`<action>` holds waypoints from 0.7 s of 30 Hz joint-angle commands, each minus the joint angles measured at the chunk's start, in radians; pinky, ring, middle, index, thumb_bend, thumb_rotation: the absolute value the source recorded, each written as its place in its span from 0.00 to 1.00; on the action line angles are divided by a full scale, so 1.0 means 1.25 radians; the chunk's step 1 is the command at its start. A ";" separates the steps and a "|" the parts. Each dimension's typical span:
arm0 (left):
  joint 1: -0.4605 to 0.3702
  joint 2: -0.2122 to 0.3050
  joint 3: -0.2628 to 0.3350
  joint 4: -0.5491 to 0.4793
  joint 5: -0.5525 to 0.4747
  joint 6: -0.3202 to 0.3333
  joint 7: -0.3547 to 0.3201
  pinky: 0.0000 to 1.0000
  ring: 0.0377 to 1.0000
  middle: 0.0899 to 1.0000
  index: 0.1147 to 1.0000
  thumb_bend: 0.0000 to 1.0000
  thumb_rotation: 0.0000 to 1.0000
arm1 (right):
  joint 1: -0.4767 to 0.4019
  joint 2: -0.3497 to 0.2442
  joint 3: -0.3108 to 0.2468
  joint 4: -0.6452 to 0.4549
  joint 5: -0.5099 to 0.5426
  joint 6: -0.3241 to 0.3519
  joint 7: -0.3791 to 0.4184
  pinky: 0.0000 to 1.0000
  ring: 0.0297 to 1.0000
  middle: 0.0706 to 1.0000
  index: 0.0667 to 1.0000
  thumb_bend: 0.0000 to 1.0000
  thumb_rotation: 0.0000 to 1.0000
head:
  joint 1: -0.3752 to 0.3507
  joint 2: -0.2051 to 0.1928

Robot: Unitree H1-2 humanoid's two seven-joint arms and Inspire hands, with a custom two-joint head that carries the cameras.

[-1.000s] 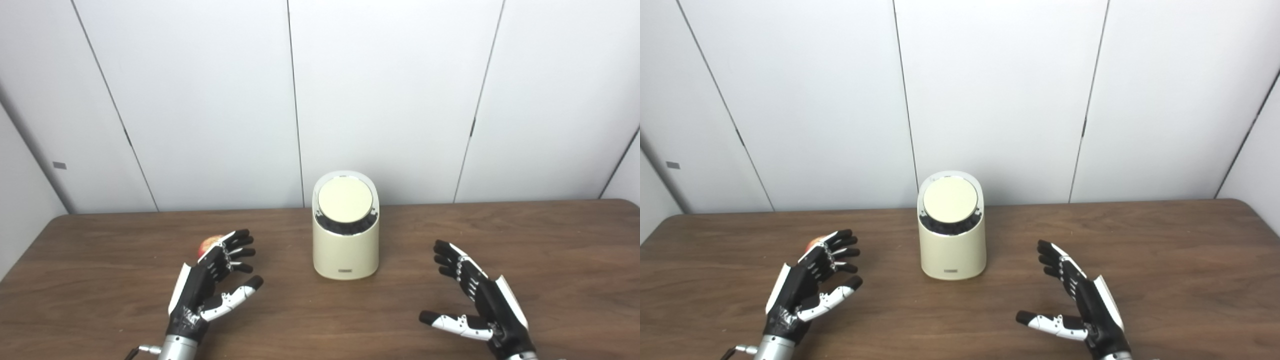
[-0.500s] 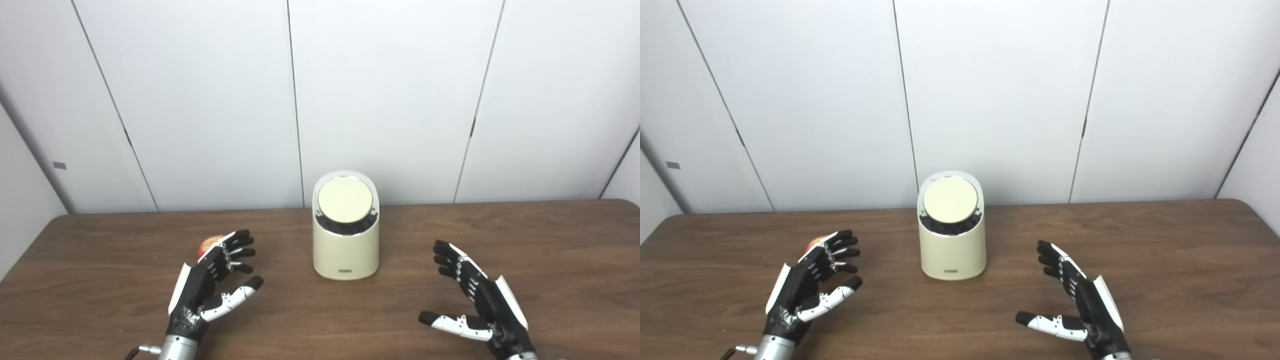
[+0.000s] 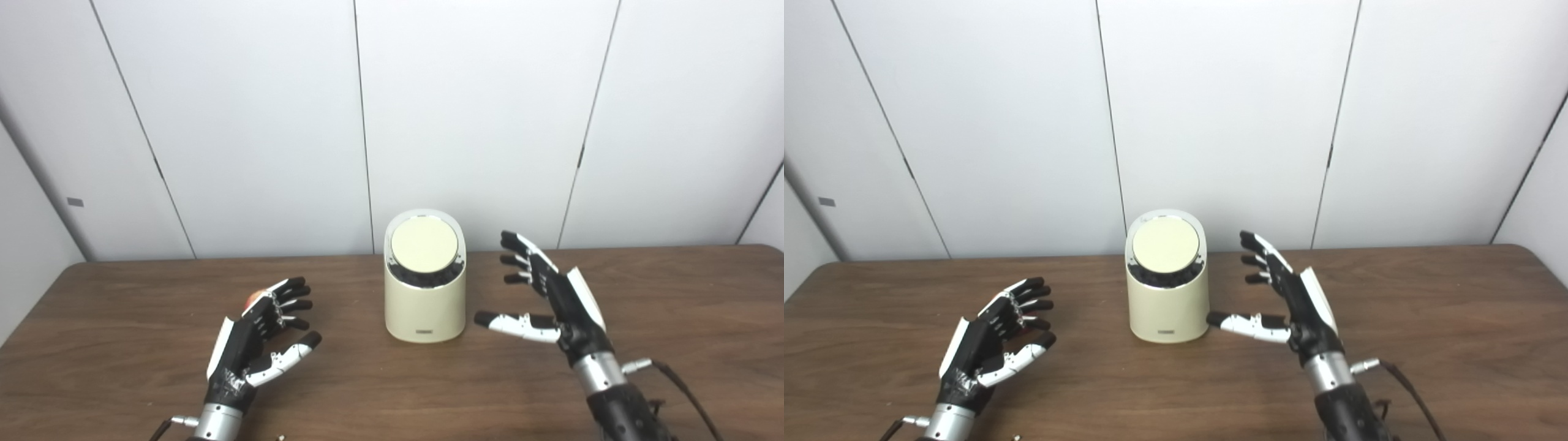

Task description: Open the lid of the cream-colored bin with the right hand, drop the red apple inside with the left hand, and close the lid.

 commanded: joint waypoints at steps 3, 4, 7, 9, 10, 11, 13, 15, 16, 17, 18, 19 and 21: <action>0.029 -0.011 -0.006 0.044 -0.004 -0.024 0.000 0.60 0.73 0.77 0.80 0.67 0.16 | -0.076 -0.028 0.012 -0.030 -0.027 0.057 0.017 0.71 0.83 0.86 0.88 0.80 0.36 | -0.004 -0.001; 0.028 -0.011 -0.006 0.045 -0.005 -0.024 -0.001 0.61 0.73 0.77 0.80 0.67 0.16 | -0.093 -0.033 0.014 -0.027 -0.032 0.066 0.017 0.71 0.82 0.86 0.88 0.81 0.38 | -0.004 -0.001; 0.027 -0.011 -0.006 0.045 -0.001 -0.025 0.001 0.61 0.73 0.77 0.80 0.67 0.16 | -0.137 -0.035 0.013 -0.021 -0.028 0.089 0.013 0.72 0.84 0.85 0.87 0.81 0.35 | -0.004 -0.001; 0.028 -0.011 -0.007 0.045 0.000 -0.025 0.001 0.61 0.73 0.77 0.80 0.66 0.15 | -0.165 -0.042 0.016 -0.019 -0.038 0.116 0.018 0.74 0.84 0.84 0.86 0.82 0.33 | -0.004 0.000; 0.028 -0.011 -0.007 0.046 0.000 -0.025 0.001 0.61 0.73 0.77 0.80 0.66 0.15 | -0.178 -0.047 0.019 -0.019 -0.044 0.134 0.025 0.75 0.85 0.86 0.88 0.82 0.35 | -0.004 0.000; 0.027 -0.011 -0.007 0.047 0.000 -0.025 0.001 0.61 0.73 0.77 0.80 0.66 0.15 | -0.190 -0.052 0.023 -0.020 -0.049 0.153 0.033 0.77 0.86 0.87 0.89 0.81 0.36 | -0.004 0.000; 0.027 -0.011 -0.007 0.049 -0.002 -0.025 0.000 0.61 0.73 0.77 0.80 0.66 0.15 | -0.216 -0.063 0.035 -0.022 -0.071 0.199 0.049 0.79 0.87 0.90 0.91 0.81 0.40 | -0.004 0.000; 0.027 -0.012 -0.008 0.049 -0.003 -0.024 -0.001 0.61 0.73 0.77 0.80 0.66 0.14 | -0.240 -0.072 0.050 -0.023 -0.091 0.240 0.065 0.80 0.89 0.94 0.94 0.81 0.44 | -0.002 0.003; 0.027 -0.012 -0.008 0.048 -0.003 -0.024 -0.001 0.61 0.73 0.77 0.80 0.65 0.14 | -0.249 -0.075 0.057 -0.022 -0.096 0.255 0.071 0.80 0.90 0.96 0.95 0.81 0.45 | -0.002 0.003; 0.027 -0.012 -0.009 0.047 0.000 -0.023 0.000 0.61 0.73 0.77 0.80 0.65 0.14 | -0.259 -0.078 0.063 -0.020 -0.101 0.271 0.077 0.79 0.91 0.97 0.96 0.81 0.46 | 0.000 0.003; 0.027 -0.013 -0.009 0.048 -0.001 -0.022 -0.001 0.61 0.73 0.77 0.80 0.65 0.14 | -0.271 -0.080 0.070 -0.018 -0.108 0.290 0.085 0.78 0.91 0.97 0.97 0.83 0.47 | 0.001 0.003; 0.026 -0.013 -0.009 0.049 -0.004 -0.022 -0.002 0.61 0.74 0.77 0.80 0.66 0.15 | -0.283 -0.083 0.081 -0.013 -0.120 0.306 0.090 0.77 0.91 0.97 0.98 0.85 0.48 | 0.001 0.003; 0.025 -0.015 -0.010 0.051 -0.007 -0.020 -0.003 0.61 0.73 0.77 0.80 0.66 0.14 | -0.304 -0.087 0.098 -0.002 -0.138 0.331 0.102 0.75 0.89 0.97 0.98 0.89 0.51 | -0.003 0.004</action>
